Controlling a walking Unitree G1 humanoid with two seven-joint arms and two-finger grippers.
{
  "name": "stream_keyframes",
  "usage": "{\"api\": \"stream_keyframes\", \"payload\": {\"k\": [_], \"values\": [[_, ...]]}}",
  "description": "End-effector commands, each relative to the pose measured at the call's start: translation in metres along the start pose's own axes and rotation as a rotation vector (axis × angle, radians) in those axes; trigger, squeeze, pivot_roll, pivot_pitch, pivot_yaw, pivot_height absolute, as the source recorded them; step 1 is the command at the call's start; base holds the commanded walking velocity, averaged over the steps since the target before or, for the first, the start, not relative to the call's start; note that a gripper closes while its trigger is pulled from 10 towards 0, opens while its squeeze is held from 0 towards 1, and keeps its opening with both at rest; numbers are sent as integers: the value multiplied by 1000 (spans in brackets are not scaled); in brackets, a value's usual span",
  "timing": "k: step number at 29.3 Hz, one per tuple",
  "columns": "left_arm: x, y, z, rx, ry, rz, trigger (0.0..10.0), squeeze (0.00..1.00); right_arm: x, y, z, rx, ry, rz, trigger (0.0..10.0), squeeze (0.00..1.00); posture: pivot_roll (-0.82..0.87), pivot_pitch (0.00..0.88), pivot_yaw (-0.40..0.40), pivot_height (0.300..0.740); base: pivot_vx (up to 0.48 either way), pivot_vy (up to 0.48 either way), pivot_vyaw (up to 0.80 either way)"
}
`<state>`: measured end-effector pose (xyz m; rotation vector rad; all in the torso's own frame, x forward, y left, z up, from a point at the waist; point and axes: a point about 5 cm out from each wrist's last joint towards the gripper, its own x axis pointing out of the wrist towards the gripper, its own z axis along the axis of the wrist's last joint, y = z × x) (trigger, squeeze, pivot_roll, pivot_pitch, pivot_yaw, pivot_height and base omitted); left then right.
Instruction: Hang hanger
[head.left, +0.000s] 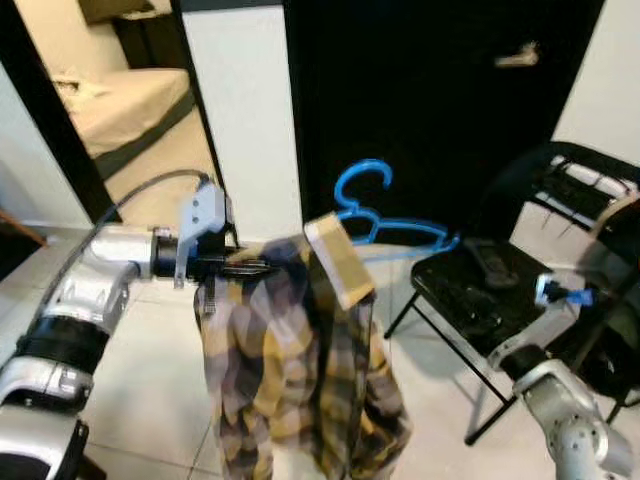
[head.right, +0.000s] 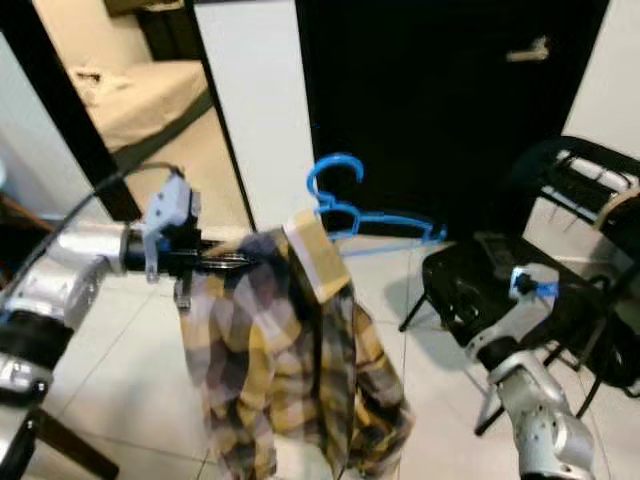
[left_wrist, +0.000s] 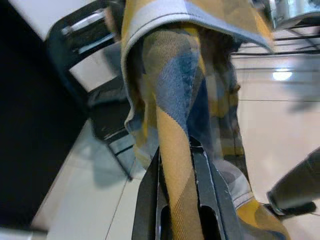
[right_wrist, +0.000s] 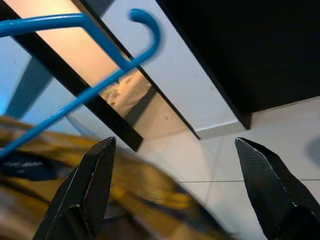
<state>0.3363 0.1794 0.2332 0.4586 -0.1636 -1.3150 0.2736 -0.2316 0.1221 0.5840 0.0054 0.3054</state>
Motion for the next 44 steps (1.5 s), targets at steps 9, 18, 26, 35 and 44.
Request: {"api": "stream_keyframes", "payload": {"k": [9,18,26,35,44], "values": [[4,9,13,26,-72,1,10000,0,-6,17,-12,72,-43,82,10000,0,-137,0,110,740,0,0,-800],[9,13,9,27,-97,58,10000,0,-6,27,-6,107,-100,172,10000,0,-139,0,106,740,0,0,-800],[5,16,-1,12,-88,167,10000,0,-1,21,-15,30,-21,114,10000,0,-144,0,93,740,0,0,-800],[-4,3,-21,-14,-110,305,10000,0,18,31,-5,-6,35,230,10000,0,-123,0,-48,740,0,0,-800],[-1,-3,-15,35,-137,333,10000,0,31,32,11,-58,68,304,10000,0,-101,0,-112,740,0,0,-800]]}}
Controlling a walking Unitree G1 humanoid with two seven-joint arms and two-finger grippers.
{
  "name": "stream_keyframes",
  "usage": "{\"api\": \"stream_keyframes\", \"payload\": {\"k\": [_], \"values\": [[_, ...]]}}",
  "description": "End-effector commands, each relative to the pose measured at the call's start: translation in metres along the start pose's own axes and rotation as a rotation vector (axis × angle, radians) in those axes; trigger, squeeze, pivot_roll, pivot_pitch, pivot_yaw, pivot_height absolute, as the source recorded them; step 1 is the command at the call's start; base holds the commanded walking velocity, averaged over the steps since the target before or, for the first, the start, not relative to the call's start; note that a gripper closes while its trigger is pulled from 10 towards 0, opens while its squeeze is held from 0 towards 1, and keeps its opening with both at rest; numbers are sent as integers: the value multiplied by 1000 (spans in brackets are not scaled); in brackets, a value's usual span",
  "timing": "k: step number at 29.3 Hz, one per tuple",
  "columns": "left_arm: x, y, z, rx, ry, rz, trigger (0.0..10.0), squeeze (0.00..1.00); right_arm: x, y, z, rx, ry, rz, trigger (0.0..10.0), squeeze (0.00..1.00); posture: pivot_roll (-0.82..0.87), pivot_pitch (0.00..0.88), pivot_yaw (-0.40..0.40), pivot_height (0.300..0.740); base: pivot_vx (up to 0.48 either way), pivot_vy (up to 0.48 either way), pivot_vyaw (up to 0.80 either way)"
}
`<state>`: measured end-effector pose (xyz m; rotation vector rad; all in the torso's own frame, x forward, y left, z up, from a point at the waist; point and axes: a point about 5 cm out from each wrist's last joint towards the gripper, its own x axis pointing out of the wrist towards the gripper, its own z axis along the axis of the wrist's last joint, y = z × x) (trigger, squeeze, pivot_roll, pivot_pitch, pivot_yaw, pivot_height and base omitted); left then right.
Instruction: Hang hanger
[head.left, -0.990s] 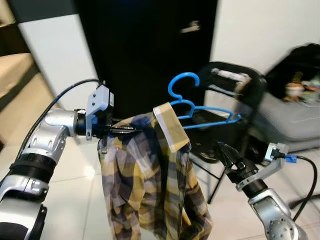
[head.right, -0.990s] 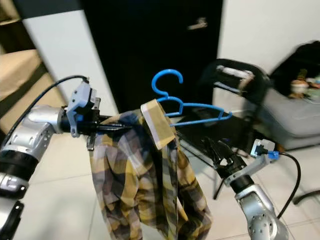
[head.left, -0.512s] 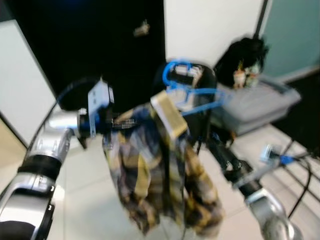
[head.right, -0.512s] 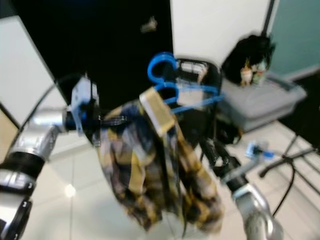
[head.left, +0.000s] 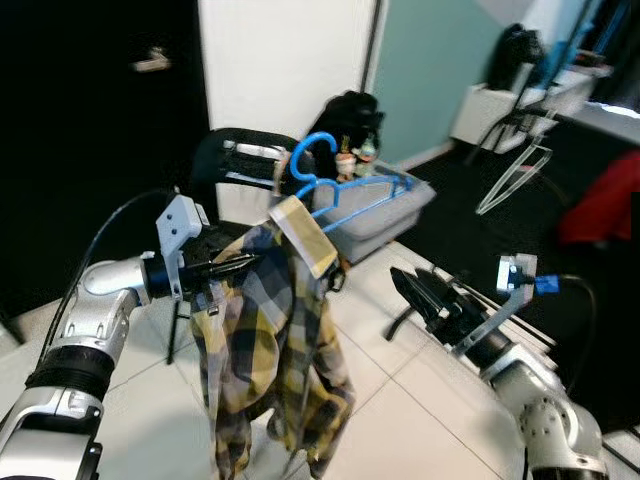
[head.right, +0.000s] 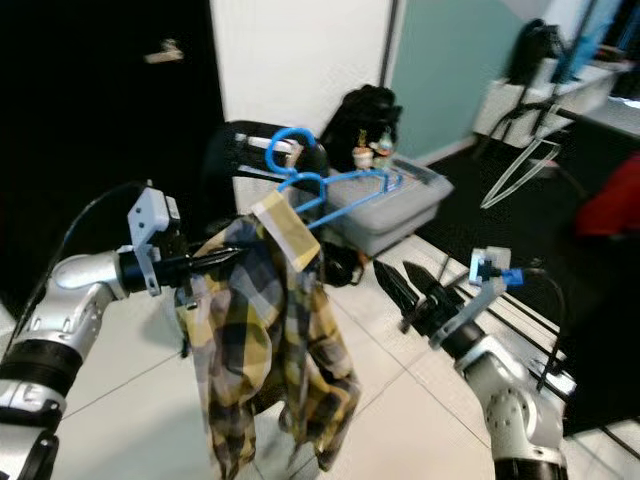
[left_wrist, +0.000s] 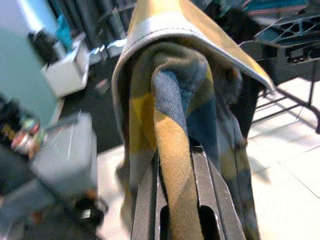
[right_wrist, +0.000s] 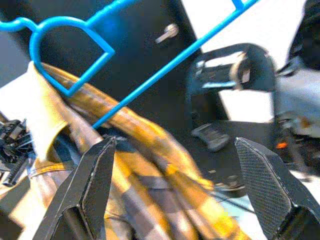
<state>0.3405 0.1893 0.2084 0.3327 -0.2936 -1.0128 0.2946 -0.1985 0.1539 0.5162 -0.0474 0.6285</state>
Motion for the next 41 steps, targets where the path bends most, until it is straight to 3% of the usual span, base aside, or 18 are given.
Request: {"api": "stream_keyframes", "payload": {"k": [1,6,9,15,22,26,28,31,35,41], "values": [[4,1,15,63,-53,-6,10000,0,-2,-6,1,-12,19,-18,10000,0,-101,0,-110,740,0,0,0],[3,4,24,90,-70,-19,10000,0,-2,-8,3,-22,16,-20,10000,0,-101,0,-108,740,0,0,0],[-1,19,63,151,-155,-83,10000,0,-20,0,-10,-53,114,85,10000,0,-117,0,-74,740,0,0,0],[0,27,93,194,-231,-124,10000,0,-36,0,-26,-83,233,105,10000,0,-121,0,-65,740,0,0,0],[6,32,127,226,-346,-152,10000,0,-44,10,-34,-29,235,178,10000,0,-125,0,-33,740,0,0,0],[12,28,140,230,-398,-197,10000,0,-41,12,-32,-8,175,177,10000,0,-121,0,-14,740,0,0,0],[17,27,155,240,-445,-236,10000,0,-37,13,-22,23,69,185,10000,0,-118,0,-3,740,0,0,0],[18,27,162,243,-466,-246,10000,0,-36,15,-18,24,42,201,10000,0,-116,0,2,740,0,0,0],[21,30,180,239,-533,-268,10000,0,-30,22,-15,-41,41,241,10000,0,-114,0,21,740,0,0,0],[22,30,185,243,-548,-281,10000,0,-21,33,-14,-100,75,297,10000,0,-116,0,26,740,0,0,0]]}}
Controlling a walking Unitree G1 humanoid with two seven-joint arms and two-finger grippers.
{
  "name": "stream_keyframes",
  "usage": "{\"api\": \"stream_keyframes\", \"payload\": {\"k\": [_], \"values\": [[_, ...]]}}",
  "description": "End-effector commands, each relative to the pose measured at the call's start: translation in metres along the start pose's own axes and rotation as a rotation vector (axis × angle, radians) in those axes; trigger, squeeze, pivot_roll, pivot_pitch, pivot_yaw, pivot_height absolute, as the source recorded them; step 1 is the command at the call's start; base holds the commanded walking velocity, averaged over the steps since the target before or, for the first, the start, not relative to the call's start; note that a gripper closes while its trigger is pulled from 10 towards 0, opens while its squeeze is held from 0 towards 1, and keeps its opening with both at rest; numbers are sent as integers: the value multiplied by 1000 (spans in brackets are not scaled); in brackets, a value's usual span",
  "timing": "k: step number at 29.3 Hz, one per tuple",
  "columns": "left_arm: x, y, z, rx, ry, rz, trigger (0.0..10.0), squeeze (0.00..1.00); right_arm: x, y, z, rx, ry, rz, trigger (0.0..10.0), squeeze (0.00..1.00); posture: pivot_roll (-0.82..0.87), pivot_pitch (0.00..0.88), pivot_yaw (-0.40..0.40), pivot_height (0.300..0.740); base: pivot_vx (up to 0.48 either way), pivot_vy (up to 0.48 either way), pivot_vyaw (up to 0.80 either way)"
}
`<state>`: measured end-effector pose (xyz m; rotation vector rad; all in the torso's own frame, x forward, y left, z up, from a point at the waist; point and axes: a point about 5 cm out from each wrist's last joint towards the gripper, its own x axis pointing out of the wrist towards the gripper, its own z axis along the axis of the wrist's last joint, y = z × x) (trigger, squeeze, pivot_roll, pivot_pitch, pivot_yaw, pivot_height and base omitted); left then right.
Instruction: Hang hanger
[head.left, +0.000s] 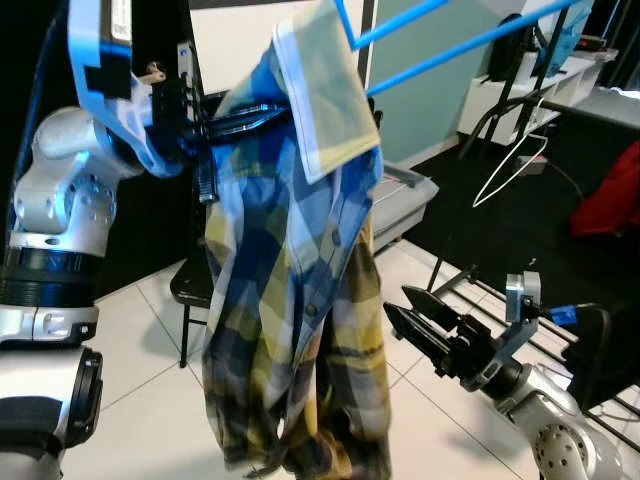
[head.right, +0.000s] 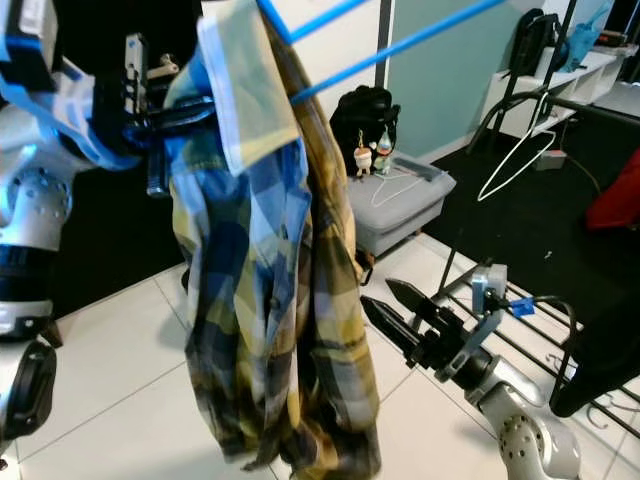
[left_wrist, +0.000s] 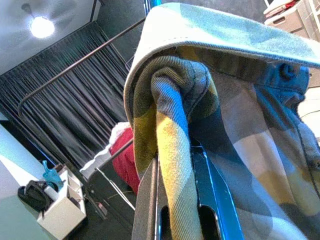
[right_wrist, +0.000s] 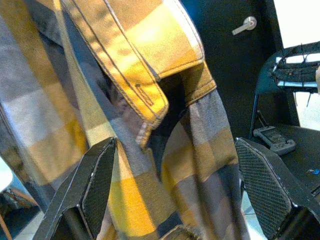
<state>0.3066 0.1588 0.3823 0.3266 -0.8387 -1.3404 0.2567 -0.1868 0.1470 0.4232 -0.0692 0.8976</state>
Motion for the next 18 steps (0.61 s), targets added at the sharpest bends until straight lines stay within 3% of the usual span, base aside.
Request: {"api": "stream_keyframes", "payload": {"k": [1,8,16,17,18], "values": [[3,3,8,20,-44,-1,10000,0,11,12,4,-38,19,85,10000,0,-116,0,25,740,0,0,0],[4,2,7,2,-50,-4,10000,0,24,31,10,-44,28,235,10000,0,-115,0,26,740,0,0,0],[4,0,9,-3,-57,-6,10000,0,31,22,14,-60,-16,168,10000,0,-105,0,25,740,0,0,0],[5,0,9,-4,-59,-7,10000,0,33,17,15,-61,-36,133,0,0,-104,0,24,740,0,0,0],[5,0,9,-4,-59,-7,10000,0,33,17,15,-61,-36,133,0,0,-104,0,24,740,0,0,0]]}}
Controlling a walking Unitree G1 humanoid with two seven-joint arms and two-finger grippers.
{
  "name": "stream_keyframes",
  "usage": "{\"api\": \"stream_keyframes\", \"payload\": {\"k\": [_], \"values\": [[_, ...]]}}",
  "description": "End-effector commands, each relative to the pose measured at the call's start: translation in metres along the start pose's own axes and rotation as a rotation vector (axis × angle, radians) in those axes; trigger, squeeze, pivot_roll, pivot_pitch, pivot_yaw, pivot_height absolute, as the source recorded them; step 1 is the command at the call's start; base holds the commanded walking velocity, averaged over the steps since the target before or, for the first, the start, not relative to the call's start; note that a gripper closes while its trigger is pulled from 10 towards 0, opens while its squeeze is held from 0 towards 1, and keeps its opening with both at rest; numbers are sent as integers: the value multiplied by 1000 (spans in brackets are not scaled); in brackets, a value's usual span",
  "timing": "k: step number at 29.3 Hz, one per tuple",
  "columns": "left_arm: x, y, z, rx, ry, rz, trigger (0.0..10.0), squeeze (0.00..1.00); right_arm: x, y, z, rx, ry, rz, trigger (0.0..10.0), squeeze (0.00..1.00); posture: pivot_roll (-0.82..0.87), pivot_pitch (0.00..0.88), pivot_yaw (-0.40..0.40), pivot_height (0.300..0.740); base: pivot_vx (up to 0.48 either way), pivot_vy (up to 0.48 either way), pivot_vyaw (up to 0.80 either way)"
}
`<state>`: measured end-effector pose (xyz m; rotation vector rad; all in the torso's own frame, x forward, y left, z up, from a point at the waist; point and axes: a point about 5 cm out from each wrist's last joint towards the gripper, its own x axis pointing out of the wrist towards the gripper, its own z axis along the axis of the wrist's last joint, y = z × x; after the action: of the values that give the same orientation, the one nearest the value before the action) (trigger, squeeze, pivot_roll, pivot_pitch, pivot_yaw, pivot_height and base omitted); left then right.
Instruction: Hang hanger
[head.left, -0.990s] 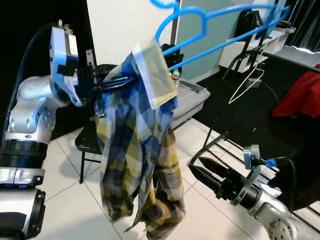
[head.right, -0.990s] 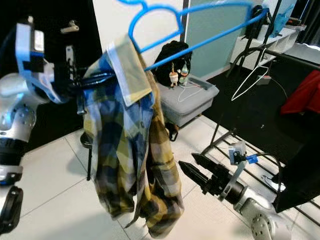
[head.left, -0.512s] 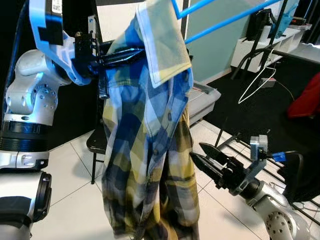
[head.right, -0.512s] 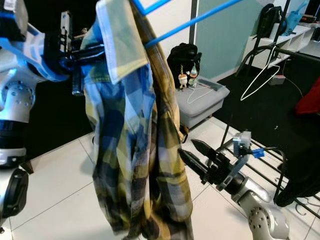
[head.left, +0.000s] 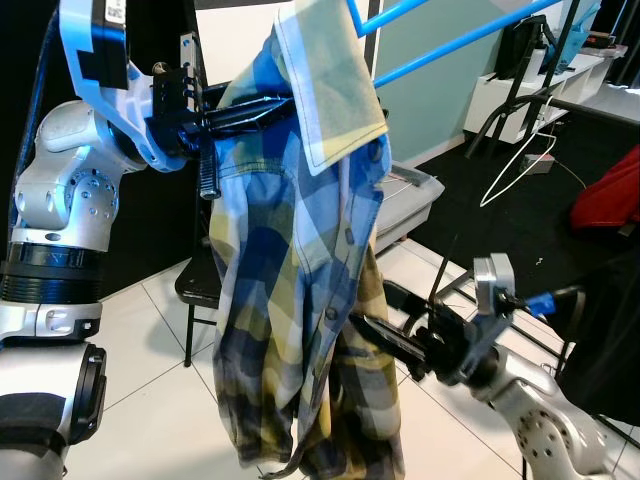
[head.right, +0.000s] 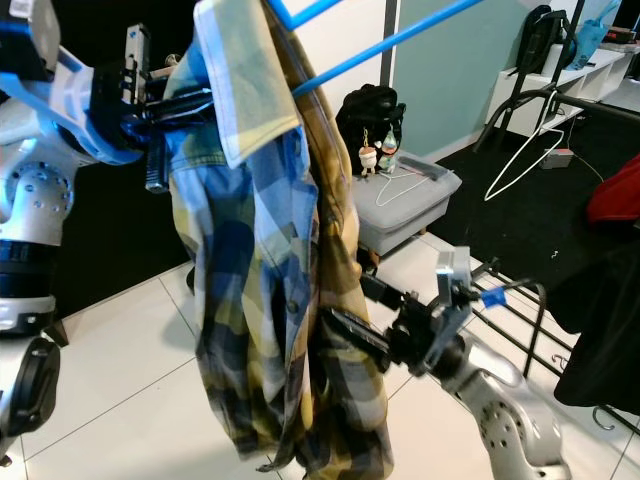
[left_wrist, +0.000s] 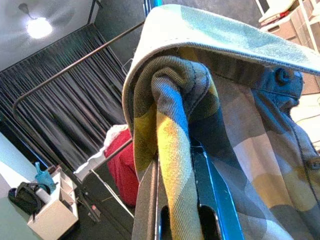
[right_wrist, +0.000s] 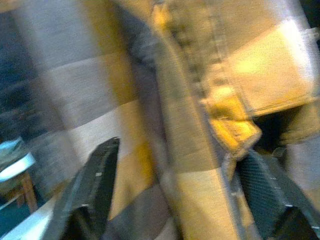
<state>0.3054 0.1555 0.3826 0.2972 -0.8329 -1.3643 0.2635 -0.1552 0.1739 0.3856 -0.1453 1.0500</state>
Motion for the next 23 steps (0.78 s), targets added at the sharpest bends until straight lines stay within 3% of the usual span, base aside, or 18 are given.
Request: {"api": "stream_keyframes", "payload": {"k": [1,7,20,22,23], "values": [[2,1,10,24,-42,1,10000,0,-2,-7,5,-19,-39,-57,0,0,-104,0,24,740,0,0,0],[0,1,10,19,-40,-3,10000,0,-8,-19,22,-15,-158,-140,0,0,-101,0,22,740,0,0,0],[-4,-2,7,0,-27,-5,10000,0,-14,-23,32,-3,-238,-164,0,0,-97,0,18,740,0,0,0],[-5,-3,4,-4,-11,-4,10000,0,-14,-24,36,-3,-263,-169,0,0,-95,0,16,740,0,0,0],[-10,-7,-6,-16,46,-3,10000,0,-15,-30,48,-17,-319,-204,0,0,-94,0,16,740,0,0,0]]}}
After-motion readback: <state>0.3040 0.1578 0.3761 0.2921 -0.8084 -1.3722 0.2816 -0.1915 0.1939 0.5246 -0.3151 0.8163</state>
